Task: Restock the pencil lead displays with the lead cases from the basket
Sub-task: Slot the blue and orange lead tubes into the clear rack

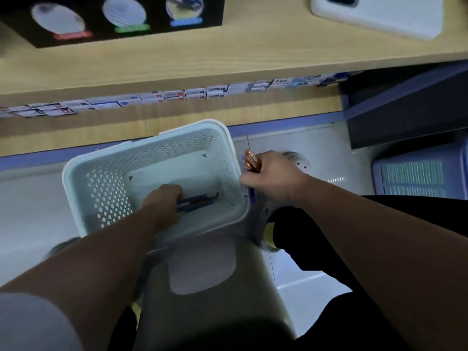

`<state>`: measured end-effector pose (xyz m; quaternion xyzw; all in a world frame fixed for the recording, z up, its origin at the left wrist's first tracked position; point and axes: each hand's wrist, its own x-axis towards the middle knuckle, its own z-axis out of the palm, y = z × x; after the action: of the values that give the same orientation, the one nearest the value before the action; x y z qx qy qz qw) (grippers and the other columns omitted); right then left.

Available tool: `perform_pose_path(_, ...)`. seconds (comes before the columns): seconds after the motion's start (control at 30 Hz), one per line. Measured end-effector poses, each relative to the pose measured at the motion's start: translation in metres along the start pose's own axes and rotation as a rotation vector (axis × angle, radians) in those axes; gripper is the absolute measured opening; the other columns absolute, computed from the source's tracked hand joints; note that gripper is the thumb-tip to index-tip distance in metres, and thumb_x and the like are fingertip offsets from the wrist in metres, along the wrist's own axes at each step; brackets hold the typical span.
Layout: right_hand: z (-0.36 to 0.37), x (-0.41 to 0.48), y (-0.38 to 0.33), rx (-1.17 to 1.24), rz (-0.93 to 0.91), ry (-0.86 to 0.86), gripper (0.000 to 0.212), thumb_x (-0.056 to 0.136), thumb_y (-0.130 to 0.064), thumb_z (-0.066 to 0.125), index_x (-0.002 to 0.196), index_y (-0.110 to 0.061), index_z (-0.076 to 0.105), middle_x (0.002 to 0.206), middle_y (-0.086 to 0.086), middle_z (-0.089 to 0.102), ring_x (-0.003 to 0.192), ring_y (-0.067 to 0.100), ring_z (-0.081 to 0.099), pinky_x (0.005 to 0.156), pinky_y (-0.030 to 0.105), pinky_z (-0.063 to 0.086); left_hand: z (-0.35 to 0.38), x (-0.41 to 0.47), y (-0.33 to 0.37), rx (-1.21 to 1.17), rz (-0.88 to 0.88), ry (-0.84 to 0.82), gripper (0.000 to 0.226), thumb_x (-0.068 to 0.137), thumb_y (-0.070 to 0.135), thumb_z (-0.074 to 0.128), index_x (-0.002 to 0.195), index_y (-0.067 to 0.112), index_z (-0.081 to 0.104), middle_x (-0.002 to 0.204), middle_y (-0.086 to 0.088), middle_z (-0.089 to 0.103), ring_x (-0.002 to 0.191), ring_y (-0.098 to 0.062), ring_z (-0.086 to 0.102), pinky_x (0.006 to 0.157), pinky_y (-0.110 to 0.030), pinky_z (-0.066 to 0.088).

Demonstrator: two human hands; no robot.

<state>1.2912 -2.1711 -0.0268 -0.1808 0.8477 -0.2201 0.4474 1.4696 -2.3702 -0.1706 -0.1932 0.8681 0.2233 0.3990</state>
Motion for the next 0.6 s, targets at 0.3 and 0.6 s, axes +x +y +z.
perform_pose_path(0.3, 0.002, -0.001, -0.006, -0.011, 0.008, 0.001, 0.035, 0.085, -0.027, 0.066, 0.056, -0.022, 0.047, 0.047, -0.006, 0.044, 0.041, 0.005, 0.041, 0.043, 0.020, 0.030, 0.002, 0.002, -0.017, 0.172, 0.078, 0.017, 0.017, 0.082, 0.012, 0.056, 0.095, 0.020, 0.063, 0.108, -0.010, 0.065, 0.103, -0.033, 0.062, 0.085, -0.036, 0.052)
perform_pose_path(0.6, 0.008, -0.004, -0.005, 0.044, 0.007, 0.027, 0.029, 0.084, -0.026, 0.064, 0.059, -0.021, 0.049, 0.046, -0.009, 0.045, 0.043, 0.004, 0.042, 0.044, 0.017, 0.030, 0.000, 0.004, -0.015, -0.066, 0.049, 0.123, 0.011, 0.080, 0.018, 0.070, 0.090, 0.020, 0.073, 0.101, -0.010, 0.069, 0.098, -0.032, 0.064, 0.081, -0.032, 0.049)
